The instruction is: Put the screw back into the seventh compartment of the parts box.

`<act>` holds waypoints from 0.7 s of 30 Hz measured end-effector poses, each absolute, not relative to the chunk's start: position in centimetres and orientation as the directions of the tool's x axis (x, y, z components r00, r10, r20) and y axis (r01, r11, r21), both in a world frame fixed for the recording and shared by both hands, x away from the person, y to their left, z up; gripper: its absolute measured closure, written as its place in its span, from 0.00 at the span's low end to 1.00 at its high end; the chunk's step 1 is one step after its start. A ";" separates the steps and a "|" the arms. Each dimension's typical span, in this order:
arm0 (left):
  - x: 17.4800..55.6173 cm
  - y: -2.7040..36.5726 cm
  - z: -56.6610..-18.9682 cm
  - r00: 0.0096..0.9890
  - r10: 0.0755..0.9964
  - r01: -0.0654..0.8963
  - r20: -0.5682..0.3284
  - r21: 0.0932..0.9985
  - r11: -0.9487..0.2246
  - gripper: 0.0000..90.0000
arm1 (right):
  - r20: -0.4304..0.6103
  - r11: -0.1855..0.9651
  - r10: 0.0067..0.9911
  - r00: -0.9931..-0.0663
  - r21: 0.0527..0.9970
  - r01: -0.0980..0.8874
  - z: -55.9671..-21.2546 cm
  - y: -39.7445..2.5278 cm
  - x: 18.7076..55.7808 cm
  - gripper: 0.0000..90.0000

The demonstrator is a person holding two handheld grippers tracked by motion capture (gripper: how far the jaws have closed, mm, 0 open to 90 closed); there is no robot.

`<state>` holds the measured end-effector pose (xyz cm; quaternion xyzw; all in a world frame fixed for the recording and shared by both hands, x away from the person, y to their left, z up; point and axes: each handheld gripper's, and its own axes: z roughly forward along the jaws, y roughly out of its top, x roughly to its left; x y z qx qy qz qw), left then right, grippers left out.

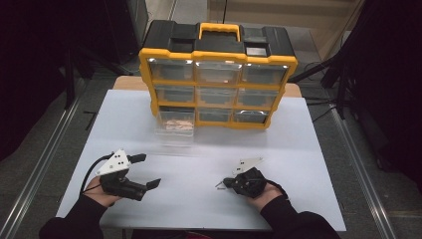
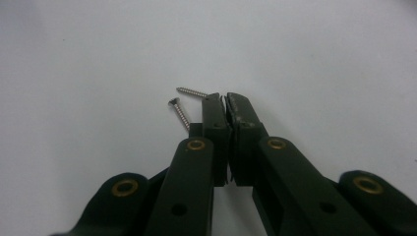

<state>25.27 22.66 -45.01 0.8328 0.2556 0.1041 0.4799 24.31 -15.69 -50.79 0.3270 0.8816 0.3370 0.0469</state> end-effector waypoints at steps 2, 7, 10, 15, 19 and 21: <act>25.3 22.7 -45.0 0.847 0.526 0.327 -0.072 0.852 -0.409 0.06 | 0.143 0.561 0.603 -0.784 0.622 0.545 -50.8 -15.7 24.4 0.99; 25.3 22.7 -45.0 0.848 0.524 0.329 -0.078 0.853 -0.406 0.06 | 0.177 0.549 0.604 -0.777 0.615 0.566 -50.4 -15.8 24.6 0.99; 25.3 22.7 -45.0 0.848 0.523 0.332 -0.080 0.851 -0.407 0.06 | 0.192 0.532 0.609 -0.770 0.621 0.576 -50.0 -15.8 24.7 0.99; 25.3 22.7 -45.1 0.847 0.525 0.335 -0.079 0.847 -0.413 0.06 | 0.214 0.500 0.617 -0.757 0.637 0.587 -49.4 -16.1 24.8 0.99; 25.3 22.6 -45.1 0.847 0.523 0.340 -0.092 0.851 -0.401 0.06 | 0.234 0.480 0.619 -0.750 0.643 0.597 -48.8 -16.2 24.9 0.99; 25.3 22.6 -45.1 0.847 0.524 0.340 -0.089 0.848 -0.407 0.06 | 0.241 0.472 0.619 -0.747 0.646 0.599 -48.6 -16.3 24.9 0.99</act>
